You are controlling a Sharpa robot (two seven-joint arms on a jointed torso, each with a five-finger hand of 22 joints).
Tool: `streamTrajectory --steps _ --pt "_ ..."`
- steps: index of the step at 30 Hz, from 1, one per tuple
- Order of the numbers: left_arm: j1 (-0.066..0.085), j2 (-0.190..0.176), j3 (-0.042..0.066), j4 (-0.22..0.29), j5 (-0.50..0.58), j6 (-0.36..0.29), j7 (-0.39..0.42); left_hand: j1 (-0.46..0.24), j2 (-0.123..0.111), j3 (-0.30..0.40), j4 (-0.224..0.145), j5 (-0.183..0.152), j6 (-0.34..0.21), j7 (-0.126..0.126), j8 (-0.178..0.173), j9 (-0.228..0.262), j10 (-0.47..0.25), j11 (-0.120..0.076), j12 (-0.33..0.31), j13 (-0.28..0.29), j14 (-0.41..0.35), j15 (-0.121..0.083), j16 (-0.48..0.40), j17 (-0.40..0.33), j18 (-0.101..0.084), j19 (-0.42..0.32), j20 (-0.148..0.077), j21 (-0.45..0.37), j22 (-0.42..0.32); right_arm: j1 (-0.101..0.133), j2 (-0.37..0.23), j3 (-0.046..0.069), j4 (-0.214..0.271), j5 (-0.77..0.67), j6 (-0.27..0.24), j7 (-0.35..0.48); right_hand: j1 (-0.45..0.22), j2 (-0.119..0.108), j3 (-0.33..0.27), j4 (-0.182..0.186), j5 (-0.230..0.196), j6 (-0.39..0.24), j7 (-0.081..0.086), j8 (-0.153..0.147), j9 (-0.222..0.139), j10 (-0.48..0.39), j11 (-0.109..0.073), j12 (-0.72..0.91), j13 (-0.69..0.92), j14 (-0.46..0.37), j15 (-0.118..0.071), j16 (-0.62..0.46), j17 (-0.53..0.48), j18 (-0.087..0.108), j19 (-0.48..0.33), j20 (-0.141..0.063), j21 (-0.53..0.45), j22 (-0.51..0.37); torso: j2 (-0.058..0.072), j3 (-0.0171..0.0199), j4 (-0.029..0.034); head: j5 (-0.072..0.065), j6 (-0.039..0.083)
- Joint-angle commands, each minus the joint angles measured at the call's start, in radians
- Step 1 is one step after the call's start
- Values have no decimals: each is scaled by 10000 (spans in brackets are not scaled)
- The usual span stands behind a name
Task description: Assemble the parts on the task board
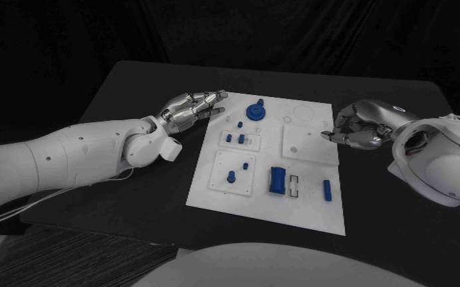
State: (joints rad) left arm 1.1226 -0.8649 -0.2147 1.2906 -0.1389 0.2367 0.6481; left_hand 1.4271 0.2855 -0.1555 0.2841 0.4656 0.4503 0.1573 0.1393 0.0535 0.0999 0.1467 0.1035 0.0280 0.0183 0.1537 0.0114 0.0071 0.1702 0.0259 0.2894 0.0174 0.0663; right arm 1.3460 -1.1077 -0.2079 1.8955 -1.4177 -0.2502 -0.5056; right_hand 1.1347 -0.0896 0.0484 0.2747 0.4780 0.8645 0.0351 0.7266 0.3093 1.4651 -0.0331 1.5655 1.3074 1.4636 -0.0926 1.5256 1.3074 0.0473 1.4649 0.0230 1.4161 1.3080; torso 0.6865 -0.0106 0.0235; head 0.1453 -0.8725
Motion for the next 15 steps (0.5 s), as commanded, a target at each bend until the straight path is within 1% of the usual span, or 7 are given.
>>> streamTrajectory --steps 1,3,4,5,6,8,15 --pt "-9 1 9 48 57 -44 123 -24 -27 1 29 -26 65 95 28 10 22 35 38 4 2 47 36 7 25 14 23 15 11 92 94 -2 -230 1045 1935 -810 -78 101 -67 101 -414 820 -94 -728 -110 1057 -103 53 2634 869 -97 -64 1625 -92 425 -126 8 2123 1 -5 -6 31 -1" --pt "-9 0 9 55 57 -60 120 -24 -27 1 29 -26 65 95 28 10 22 35 38 4 2 47 36 7 25 14 23 15 11 122 149 -4 -376 1096 2258 -886 -165 169 -126 91 -619 1345 -125 -1553 -283 1057 -94 53 2634 864 -137 -84 1590 -97 432 -162 24 2128 -3 -11 -1 -13 -1" --pt "-9 0 9 57 57 -66 119 -24 -27 1 29 -26 65 95 28 10 22 35 38 4 2 47 36 7 25 14 23 15 11 133 172 -4 -446 1115 2437 -925 -173 183 -131 95 -639 1440 -117 -1612 -289 1057 -118 53 2634 867 -128 -76 1603 -99 436 -165 34 2132 -6 -14 2 -25 -1" --pt "-9 0 9 57 57 -73 122 -24 -27 1 29 -26 65 95 28 10 22 35 38 4 2 47 36 7 25 14 23 15 11 141 193 -4 -506 1128 2615 -962 -211 214 -160 86 -721 1677 -117 -1980 -387 1057 -120 53 2634 867 -126 -80 1595 -95 430 -176 22 2127 -13 -22 12 -52 -1" --pt "-9 0 9 56 57 -77 125 -24 -27 1 29 -26 65 95 28 10 22 35 38 4 2 47 36 7 25 14 23 15 11 144 203 -5 -536 1132 2719 -981 -216 215 -167 85 -729 1720 -117 -2032 -399 1057 -121 53 2634 870 -131 -73 1610 -99 437 -175 37 2132 -12 -21 8 -49 -1" --pt "-9 6 9 51 57 -91 135 -24 -37 -3 25 -20 78 97 33 12 22 35 40 4 -9 32 28 3 27 11 18 13 6 150 229 -6 -617 1141 3038 -1039 -183 244 -203 45 -867 2233 -168 -2509 -507 1057 -164 53 2634 897 -163 -4 1736 -126 485 -198 155 2171 9 -5 -1 -33 -1" --pt "-9 45 9 34 57 -72 148 -24 -39 -3 24 -20 78 97 34 12 21 34 40 3 -12 28 26 2 27 11 17 12 5 100 296 -7 -766 1151 3762 -1176 -112 257 -235 -6 -982 2733 -241 -2862 -551 1057 -224 53 2634 908 -221 29 1796 -145 517 -239 236 2196 12 1 8 -62 -1"
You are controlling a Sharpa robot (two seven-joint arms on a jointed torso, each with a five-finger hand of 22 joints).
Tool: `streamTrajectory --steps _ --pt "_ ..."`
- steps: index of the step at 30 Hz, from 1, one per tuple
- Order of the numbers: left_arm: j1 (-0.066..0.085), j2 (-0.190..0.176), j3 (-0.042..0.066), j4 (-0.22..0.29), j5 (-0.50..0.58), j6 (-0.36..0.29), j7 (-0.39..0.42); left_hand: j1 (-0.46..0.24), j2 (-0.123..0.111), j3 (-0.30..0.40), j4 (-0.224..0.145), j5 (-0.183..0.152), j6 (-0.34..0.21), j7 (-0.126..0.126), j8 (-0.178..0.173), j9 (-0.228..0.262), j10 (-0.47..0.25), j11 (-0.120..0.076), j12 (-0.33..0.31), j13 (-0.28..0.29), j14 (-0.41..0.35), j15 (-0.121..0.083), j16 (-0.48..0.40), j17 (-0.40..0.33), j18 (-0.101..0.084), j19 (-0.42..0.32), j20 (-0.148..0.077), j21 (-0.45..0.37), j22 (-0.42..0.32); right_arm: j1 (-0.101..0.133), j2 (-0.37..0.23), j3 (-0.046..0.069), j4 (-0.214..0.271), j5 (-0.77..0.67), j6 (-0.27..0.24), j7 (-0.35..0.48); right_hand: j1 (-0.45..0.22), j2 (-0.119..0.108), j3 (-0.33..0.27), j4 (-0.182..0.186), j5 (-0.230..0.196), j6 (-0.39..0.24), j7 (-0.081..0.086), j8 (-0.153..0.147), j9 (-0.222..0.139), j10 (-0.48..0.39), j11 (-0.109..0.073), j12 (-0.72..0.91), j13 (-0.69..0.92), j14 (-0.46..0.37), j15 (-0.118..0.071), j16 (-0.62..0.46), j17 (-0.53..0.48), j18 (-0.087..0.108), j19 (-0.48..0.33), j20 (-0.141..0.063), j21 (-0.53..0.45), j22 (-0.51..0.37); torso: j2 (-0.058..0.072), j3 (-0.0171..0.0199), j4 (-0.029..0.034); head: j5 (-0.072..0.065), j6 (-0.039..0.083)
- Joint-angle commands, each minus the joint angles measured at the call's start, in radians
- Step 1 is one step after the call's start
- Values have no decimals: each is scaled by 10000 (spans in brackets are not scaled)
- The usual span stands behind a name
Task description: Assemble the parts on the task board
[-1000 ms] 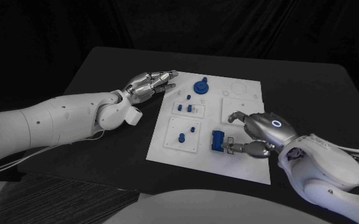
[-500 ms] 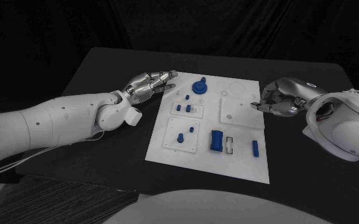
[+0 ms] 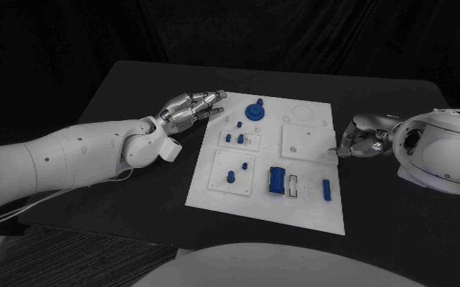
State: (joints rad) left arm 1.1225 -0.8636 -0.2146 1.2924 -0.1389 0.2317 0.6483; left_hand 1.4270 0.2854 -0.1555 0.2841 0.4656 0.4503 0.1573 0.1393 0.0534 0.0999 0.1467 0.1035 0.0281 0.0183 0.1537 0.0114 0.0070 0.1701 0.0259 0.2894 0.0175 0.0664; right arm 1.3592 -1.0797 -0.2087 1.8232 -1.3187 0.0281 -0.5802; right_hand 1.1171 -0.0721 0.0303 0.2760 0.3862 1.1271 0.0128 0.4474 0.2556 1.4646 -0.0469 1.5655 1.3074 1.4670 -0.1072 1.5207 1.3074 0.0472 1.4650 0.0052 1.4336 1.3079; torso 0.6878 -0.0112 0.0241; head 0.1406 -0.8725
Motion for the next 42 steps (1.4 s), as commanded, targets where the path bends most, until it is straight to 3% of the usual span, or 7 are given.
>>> streamTrajectory --steps 1,10,14,24,34,42 --pt "-9 36 8 15 57 -18 145 -24 -39 -3 24 -20 78 97 34 13 21 34 40 3 -12 28 26 2 28 11 17 12 4 -52 24 0 -52 161 1054 -448 58 103 -67 -18 -128 233 -40 -144 -16 1062 -107 53 2634 901 -90 145 1925 -173 566 -75 180 2237 -1 7 1 -18 -1" --pt "-9 39 8 8 57 15 138 -24 -42 -4 22 -15 80 98 36 13 24 34 46 4 -17 9 23 1 30 13 14 14 11 -291 123 0 -54 243 1235 -518 -139 137 -216 30 -403 668 -119 -426 64 1062 -181 53 2634 953 -146 286 2184 -220 651 -137 389 2301 2 7 -18 -14 -1" --pt "-9 51 8 -1 57 39 126 -24 -41 -3 21 -14 77 98 35 13 24 35 47 3 -17 6 23 1 30 16 15 16 18 -419 148 0 -8 360 1159 -528 -321 207 -319 69 -780 627 -76 -700 73 1062 -153 53 2634 941 -126 261 2130 -215 639 -132 371 2291 -5 8 -12 -10 -1" --pt "-10 72 8 -26 57 83 104 -23 -38 -1 20 -12 70 98 32 12 24 36 49 4 -18 3 22 1 31 10 16 12 4 -715 146 0 170 614 800 -528 -523 325 -451 69 -1127 543 13 -1121 43 1062 -84 53 2634 907 -65 182 1960 -203 614 -83 328 2273 0 8 -12 -47 -1" --pt "-12 63 8 -32 57 97 77 -22 -34 2 20 -11 78 99 35 12 21 37 47 3 -18 1 23 1 31 10 18 11 2 -884 162 0 215 666 578 -529 -511 392 -486 -3 -1082 379 102 -1442 -13 1062 -19 53 2634 880 -9 118 1826 -181 574 -35 242 2242 6 8 -17 -50 -1" --pt "-16 81 8 -39 57 128 64 -22 -34 2 20 -11 78 99 35 12 21 37 47 3 -18 1 23 1 31 10 18 11 2 -1079 214 0 201 661 485 -539 -160 400 -424 -291 -656 392 134 -1684 -3 1062 15 53 2634 828 20 -25 1523 -110 454 5 -41 2143 -7 8 -16 -66 -1"
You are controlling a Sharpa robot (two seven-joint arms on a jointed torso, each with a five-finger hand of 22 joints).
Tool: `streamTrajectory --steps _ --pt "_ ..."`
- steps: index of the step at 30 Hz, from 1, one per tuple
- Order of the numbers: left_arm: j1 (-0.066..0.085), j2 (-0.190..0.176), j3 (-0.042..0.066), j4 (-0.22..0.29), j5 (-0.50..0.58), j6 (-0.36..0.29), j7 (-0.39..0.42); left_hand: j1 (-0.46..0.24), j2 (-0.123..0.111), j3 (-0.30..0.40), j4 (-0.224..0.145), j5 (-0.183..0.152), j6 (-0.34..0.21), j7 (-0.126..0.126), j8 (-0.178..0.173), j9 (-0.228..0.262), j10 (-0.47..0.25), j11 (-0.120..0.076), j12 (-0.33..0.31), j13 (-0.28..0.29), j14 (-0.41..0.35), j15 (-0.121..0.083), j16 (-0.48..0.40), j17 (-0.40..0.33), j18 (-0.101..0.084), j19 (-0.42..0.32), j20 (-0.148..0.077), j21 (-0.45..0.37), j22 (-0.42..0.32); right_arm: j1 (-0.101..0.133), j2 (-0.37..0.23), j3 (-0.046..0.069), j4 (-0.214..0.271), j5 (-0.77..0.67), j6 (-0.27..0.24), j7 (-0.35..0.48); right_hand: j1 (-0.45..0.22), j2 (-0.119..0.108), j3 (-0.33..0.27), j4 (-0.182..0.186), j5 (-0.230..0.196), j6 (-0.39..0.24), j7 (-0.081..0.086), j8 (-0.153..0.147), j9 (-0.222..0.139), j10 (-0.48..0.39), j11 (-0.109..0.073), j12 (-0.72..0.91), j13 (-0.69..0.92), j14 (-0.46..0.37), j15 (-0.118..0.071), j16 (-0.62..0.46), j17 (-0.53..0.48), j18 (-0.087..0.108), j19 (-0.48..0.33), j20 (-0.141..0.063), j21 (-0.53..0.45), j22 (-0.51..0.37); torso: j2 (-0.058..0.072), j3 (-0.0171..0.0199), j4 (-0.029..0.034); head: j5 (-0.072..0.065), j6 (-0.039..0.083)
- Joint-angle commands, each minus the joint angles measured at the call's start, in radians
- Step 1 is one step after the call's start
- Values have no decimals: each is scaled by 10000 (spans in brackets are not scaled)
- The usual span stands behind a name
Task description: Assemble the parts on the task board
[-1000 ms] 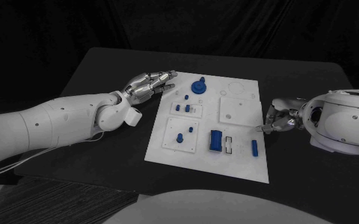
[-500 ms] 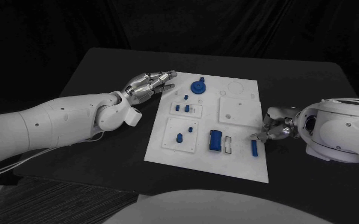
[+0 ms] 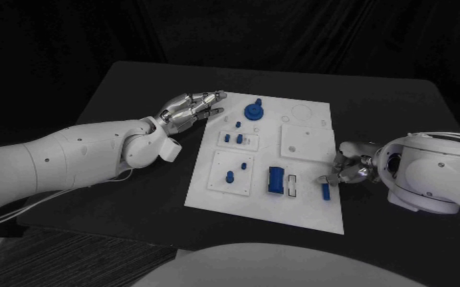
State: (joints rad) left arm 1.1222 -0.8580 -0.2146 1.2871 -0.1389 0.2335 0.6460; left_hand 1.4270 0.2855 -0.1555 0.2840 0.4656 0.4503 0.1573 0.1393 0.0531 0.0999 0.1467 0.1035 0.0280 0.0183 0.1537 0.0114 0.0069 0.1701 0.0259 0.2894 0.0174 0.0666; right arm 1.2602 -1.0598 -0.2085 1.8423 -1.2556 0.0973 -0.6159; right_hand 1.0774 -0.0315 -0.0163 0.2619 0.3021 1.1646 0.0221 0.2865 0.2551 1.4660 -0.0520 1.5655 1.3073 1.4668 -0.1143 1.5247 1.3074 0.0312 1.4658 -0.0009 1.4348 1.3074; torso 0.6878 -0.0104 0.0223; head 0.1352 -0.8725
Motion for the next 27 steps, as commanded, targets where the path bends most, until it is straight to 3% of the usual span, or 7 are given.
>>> streamTrajectory --steps 1,7,12,14,17,21,27 --pt "-13 23 9 15 57 110 86 -24 -30 4 23 -12 69 100 32 13 22 38 52 3 -13 3 27 5 31 7 20 10 -5 -127 27 -2 0 15 -190 -184 507 -30 119 -364 487 -17 57 -179 5 1047 75 53 2635 823 98 -86 1476 46 456 72 -36 2154 -7 -1 2 -12 -1" --pt "-15 -9 9 36 57 101 75 -24 -30 4 23 -12 69 100 32 13 22 38 52 3 -13 3 27 5 31 7 20 10 -5 -397 137 -2 -76 -96 -150 -196 1123 -82 335 -875 1072 -104 84 -445 6 1047 98 53 2635 794 116 -164 1315 58 437 94 -97 2137 -3 -4 5 7 -1" --pt "-16 -27 9 46 57 94 67 -24 -30 4 23 -12 69 100 32 13 22 38 52 3 -13 3 27 5 31 7 20 10 -5 -526 208 -2 -87 -114 -368 -192 1683 -138 686 -1411 2200 -296 158 -737 -1 1047 154 53 2635 743 153 -300 1041 94 371 122 -268 2083 -6 -7 5 -4 -1" --pt "-16 -28 9 47 57 96 65 -24 -30 4 23 -12 69 100 32 13 22 38 52 3 -13 3 27 5 31 7 20 10 -5 -556 229 -1 -64 -72 -606 -176 1863 -132 843 -1610 2521 -371 200 -822 6 1047 196 53 2635 739 187 -308 1030 108 344 149 -338 2062 -6 -8 4 -2 -1" --pt "-18 -22 9 44 57 107 62 -24 -30 4 23 -12 69 100 32 13 22 38 52 3 -13 3 27 5 31 7 20 10 -5 -582 242 -1 2 105 -1101 -128 2209 -145 1233 -2115 3391 -312 213 -786 128 1047 213 53 2635 740 203 -313 1019 116 337 172 -373 2056 -5 -3 4 0 -1" --pt "-19 -15 9 39 57 123 57 -26 -28 7 23 -13 60 103 29 11 23 41 56 3 -13 8 28 5 32 4 22 7 -13 -595 222 0 104 412 -1684 -62 2322 -181 1889 -2700 3491 -282 259 -652 358 1047 237 53 2635 736 229 -323 987 115 343 185 -383 2062 -5 1 -2 14 -1" --pt "-21 -23 9 20 57 128 53 -26 -28 7 23 -13 60 103 29 11 23 41 56 3 -13 8 28 5 32 4 22 7 -13 -597 139 2 308 997 -2339 16 1987 -241 2360 -2992 3850 -351 264 -552 566 1047 250 53 2635 738 238 -316 986 115 348 206 -393 2064 1 -1 -3 61 -1"
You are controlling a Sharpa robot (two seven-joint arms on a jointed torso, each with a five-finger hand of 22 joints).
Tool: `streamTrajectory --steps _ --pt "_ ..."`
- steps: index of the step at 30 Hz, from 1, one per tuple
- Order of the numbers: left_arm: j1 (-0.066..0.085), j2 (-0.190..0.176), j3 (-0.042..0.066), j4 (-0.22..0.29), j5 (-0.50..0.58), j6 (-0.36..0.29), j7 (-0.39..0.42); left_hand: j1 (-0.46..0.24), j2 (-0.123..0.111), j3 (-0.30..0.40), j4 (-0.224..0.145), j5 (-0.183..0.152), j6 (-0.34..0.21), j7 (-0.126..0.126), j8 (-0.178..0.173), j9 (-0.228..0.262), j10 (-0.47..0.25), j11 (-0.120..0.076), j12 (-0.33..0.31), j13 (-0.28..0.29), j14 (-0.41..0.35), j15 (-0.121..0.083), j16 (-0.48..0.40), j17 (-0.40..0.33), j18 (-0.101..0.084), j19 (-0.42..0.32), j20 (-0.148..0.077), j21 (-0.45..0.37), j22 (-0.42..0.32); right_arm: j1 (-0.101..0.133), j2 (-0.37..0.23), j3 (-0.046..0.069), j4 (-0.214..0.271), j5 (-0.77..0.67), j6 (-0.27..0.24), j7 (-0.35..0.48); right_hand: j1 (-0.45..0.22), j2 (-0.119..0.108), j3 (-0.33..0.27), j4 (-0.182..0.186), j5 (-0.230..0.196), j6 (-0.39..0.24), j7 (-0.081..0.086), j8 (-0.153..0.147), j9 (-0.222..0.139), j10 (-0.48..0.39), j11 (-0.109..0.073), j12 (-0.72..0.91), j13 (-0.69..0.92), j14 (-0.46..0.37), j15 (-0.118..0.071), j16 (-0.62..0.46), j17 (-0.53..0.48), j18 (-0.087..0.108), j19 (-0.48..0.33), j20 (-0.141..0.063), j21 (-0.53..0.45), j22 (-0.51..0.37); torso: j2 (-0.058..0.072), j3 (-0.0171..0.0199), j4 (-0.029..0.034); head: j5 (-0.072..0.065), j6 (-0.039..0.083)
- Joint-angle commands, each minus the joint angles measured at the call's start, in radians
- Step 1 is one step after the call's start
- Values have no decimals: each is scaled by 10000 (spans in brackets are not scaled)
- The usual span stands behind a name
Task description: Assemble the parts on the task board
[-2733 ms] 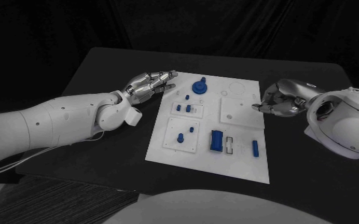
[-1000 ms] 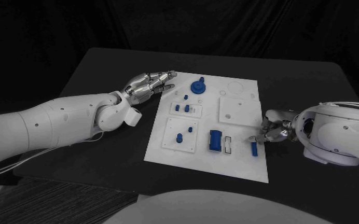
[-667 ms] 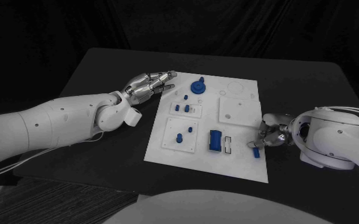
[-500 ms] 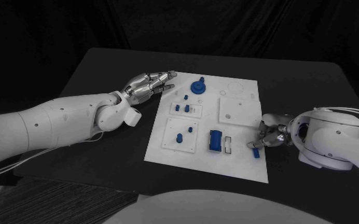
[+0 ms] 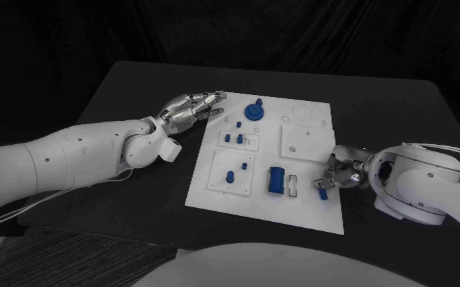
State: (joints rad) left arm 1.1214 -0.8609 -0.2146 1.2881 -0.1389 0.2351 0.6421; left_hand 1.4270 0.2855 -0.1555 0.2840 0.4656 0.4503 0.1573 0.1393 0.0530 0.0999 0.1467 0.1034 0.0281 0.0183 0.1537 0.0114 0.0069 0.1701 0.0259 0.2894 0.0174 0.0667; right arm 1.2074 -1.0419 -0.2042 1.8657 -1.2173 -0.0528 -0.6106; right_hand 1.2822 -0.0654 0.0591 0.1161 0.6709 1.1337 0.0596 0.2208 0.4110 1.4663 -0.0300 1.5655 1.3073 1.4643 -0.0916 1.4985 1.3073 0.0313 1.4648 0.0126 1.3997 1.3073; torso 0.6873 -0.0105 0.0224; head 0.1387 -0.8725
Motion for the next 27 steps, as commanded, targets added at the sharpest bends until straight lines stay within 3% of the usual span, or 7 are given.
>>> streamTrajectory --steps 1,5,15,27 --pt "-13 5 9 7 57 113 92 -26 -28 6 23 -13 60 102 29 12 23 41 56 3 -13 8 28 5 31 4 21 7 -13 -66 -62 -41 122 753 -941 -25 -174 77 1749 -1617 317 -55 -109 139 -929 1045 32 53 2635 764 14 -49 991 113 362 73 -38 2068 6 0 0 23 -1" --pt "-14 10 9 0 57 120 92 -26 -28 6 23 -13 60 102 29 12 23 41 56 3 -13 8 28 5 31 4 21 7 -13 -21 -122 -40 273 1373 -1258 15 -443 -3 2162 -1850 997 -59 -102 230 -769 1045 31 53 2635 754 10 -67 942 120 353 69 -69 2060 7 0 0 13 -1" --pt "-18 54 9 -28 57 153 88 -26 -28 6 23 -13 60 102 29 12 23 41 56 3 -13 8 28 5 31 4 21 7 -13 258 -60 -38 447 3120 -1928 208 -704 -29 2319 -1903 1036 -68 -120 282 -674 1045 17 53 2635 755 3 -64 940 125 350 66 -88 2055 -6 4 -1 95 -1" --pt "-20 59 9 -20 57 154 78 -24 -22 14 21 -10 47 103 24 10 17 43 56 2 -18 11 25 3 32 1 21 5 -19 300 240 -39 284 3644 -1850 233 -1020 -15 2441 -1922 832 -175 -127 307 -567 1045 14 53 2635 764 0 -45 962 120 363 63 -68 2061 4 -3 8 107 -1"
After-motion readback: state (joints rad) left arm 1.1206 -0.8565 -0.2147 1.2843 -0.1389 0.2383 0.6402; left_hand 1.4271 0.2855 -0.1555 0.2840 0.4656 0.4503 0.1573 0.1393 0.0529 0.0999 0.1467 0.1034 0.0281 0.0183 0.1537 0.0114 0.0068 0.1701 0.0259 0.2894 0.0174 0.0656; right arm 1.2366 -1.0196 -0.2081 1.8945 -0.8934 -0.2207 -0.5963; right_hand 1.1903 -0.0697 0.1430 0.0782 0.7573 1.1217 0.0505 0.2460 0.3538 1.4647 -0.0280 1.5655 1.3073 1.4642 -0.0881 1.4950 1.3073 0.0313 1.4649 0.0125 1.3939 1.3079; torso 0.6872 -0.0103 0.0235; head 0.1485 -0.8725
